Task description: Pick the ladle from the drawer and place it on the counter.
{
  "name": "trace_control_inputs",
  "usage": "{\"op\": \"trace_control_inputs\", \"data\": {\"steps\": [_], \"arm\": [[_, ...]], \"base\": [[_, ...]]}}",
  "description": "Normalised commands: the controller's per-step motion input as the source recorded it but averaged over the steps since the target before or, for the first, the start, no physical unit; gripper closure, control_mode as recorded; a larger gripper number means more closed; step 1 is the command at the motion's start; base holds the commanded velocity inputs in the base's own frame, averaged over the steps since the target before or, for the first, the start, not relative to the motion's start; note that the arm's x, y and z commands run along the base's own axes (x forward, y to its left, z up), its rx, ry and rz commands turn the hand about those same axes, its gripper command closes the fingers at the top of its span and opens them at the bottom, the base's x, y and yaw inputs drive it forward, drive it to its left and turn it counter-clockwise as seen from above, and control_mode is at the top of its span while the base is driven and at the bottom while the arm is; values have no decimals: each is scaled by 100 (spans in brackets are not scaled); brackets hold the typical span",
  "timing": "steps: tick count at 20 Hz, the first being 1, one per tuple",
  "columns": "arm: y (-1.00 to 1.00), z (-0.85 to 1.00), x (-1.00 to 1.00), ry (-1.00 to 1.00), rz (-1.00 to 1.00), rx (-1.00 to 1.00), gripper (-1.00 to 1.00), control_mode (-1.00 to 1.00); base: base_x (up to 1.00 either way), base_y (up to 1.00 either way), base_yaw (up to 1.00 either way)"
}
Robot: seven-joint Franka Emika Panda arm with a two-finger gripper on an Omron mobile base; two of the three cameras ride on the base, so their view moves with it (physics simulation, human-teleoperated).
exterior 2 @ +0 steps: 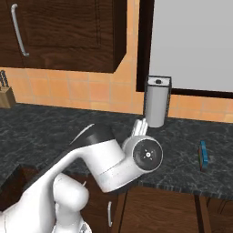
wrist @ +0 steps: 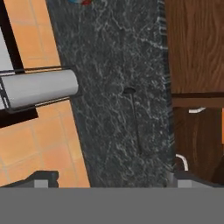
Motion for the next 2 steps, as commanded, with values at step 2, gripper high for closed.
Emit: {"op": "trace_control_inputs", "data": {"steps": [2], "arm": [[-21,0,-20,-8,-3,8,-100,-100]], "base": [[0,0,0]]}}
